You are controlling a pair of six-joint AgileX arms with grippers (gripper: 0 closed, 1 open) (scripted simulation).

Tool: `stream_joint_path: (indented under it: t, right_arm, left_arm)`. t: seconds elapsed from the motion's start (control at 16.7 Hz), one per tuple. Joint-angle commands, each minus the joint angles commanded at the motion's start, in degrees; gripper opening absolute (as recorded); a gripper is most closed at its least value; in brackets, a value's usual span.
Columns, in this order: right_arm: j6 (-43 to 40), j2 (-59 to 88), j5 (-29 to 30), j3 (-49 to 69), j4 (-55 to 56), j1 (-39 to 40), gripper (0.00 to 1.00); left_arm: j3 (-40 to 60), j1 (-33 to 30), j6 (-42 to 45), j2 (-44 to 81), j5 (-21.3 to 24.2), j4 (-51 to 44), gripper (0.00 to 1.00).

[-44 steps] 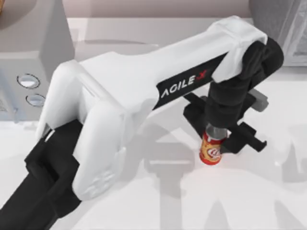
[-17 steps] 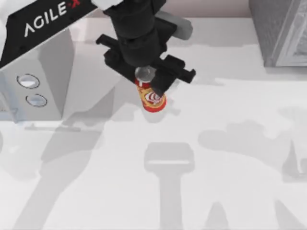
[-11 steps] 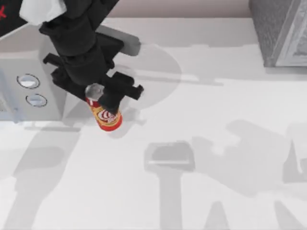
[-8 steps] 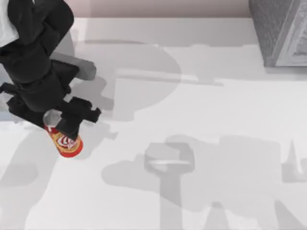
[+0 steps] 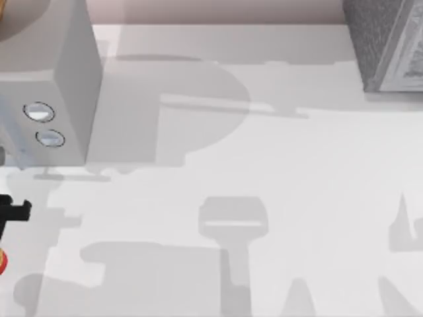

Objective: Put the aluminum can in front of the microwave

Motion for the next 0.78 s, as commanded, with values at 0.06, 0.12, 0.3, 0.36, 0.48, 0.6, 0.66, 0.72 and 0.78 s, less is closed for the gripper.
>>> stream_joint_path:
  t: [0.06, 0.12, 0.3, 0.36, 0.48, 0.6, 0.66, 0.72, 0.78]
  right_arm:
    - [0.00, 0.00, 0.00, 0.00, 0.00, 0.00, 1.00]
    - [0.00, 0.00, 0.00, 0.00, 0.00, 0.00, 1.00]
    - [0.00, 0.00, 0.00, 0.00, 0.00, 0.00, 1.00]
    - [0.00, 0.00, 0.00, 0.00, 0.00, 0.00, 1.00]
    - [0.00, 0.00, 0.00, 0.00, 0.00, 0.00, 1.00]
    - [0.00, 0.00, 0.00, 0.00, 0.00, 0.00, 1.00]
    - [0.00, 0.00, 0.00, 0.00, 0.00, 0.00, 1.00]
    - [0.00, 0.00, 0.00, 0.00, 0.00, 0.00, 1.00]
    - [0.00, 0.00, 0.00, 0.00, 0.00, 0.00, 1.00]
  left_arm:
    - [-0.32, 0.31, -0.23, -0.30, -0.15, 0.18, 0.00]
    - [-0.32, 0.31, -0.23, -0.30, -0.15, 0.18, 0.00]
    - [-0.23, 0.08, -0.06, -0.04, -0.13, 0.03, 0.00]
    - [-0.41, 0.11, -0.08, -0.06, -0.13, 0.23, 0.00]
    - [-1.02, 0.21, -0.12, 0.01, -0.14, 1.04, 0.00]
    - [-1.61, 0.30, -0.16, 0.06, -0.15, 1.86, 0.00]
    - [-1.84, 0.35, -0.18, 0.13, -0.15, 2.13, 0.00]
    - [-1.84, 0.35, -0.18, 0.13, -0.15, 2.13, 0.00]
    - [-1.84, 0.35, -0.18, 0.13, -0.15, 2.13, 0.00]
